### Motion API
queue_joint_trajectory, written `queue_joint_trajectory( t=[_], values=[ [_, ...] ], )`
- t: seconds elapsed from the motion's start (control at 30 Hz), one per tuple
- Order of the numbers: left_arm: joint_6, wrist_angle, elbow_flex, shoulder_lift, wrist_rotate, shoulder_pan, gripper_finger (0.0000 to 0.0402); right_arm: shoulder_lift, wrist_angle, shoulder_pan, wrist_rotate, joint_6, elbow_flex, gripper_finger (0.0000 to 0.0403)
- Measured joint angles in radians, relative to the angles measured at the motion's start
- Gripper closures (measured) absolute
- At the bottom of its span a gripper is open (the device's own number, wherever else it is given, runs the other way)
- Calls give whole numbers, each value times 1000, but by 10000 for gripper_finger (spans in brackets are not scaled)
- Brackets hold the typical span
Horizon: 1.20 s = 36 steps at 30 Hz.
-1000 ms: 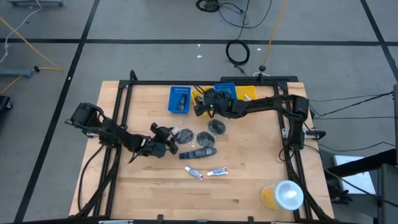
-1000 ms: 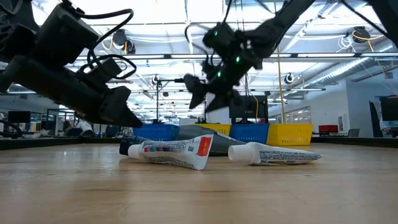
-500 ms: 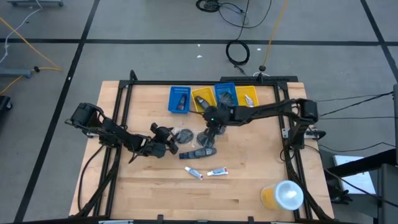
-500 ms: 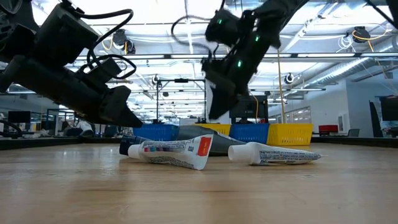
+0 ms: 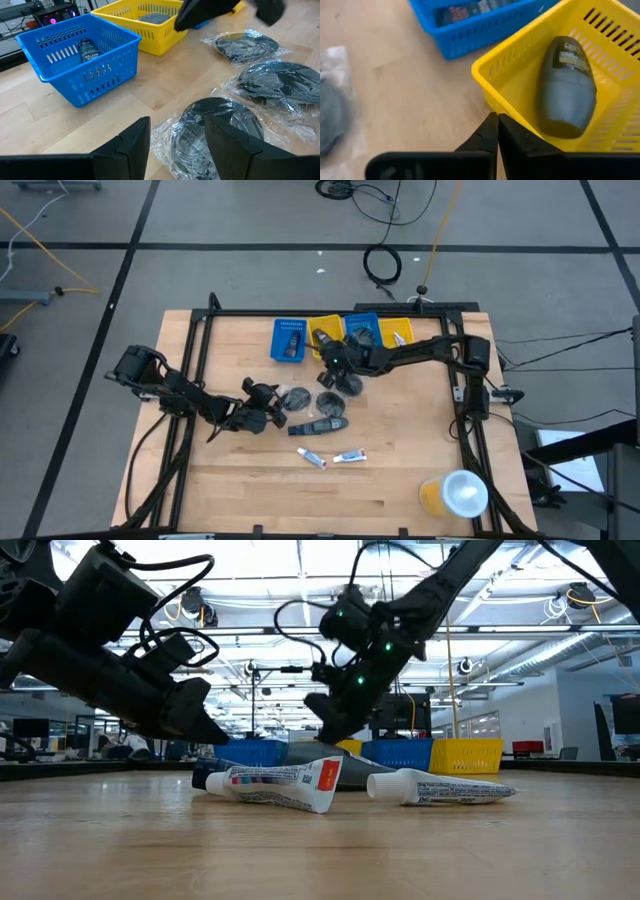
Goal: Pick & Place Travel size toiletries
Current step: Adjust the yellow bins
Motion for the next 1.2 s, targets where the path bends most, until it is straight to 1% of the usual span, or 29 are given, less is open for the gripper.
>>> queue_joint_trajectory(
  t=[0.13,0.27,0.33,0.4,0.47,0.53,0.67,0.73,0.77,0.83,1.0,1.2],
  values=[
    [0,0,0,0,0,0,215,5,62,-2,-26,1,1,398],
    [0,0,0,0,0,0,215,-23,55,22,-77,-30,1,397],
    [0,-1,0,0,0,0,215,-66,0,35,-75,-43,1,399],
    [0,-1,0,0,0,0,215,-119,-105,44,-62,-44,1,402],
    [0,-1,0,0,1,0,215,-178,-248,51,0,1,2,402],
    [-1,-2,0,0,1,0,215,-242,-440,50,102,79,1,402],
    [-5,-3,0,0,1,0,215,-362,-777,4,314,322,-10,402],
    [-6,-3,0,0,2,0,215,-417,-865,-40,383,436,-46,402],
    [-8,-2,0,0,2,0,215,-443,-886,-66,399,484,-73,402],
    [-8,-3,0,0,2,0,215,-488,-884,-124,402,544,-147,402],
    [-8,-1,0,0,2,0,215,-540,-726,-239,395,582,-332,403],
    [-8,-1,0,0,2,0,215,-541,-659,-287,430,647,-422,403]
  ],
)
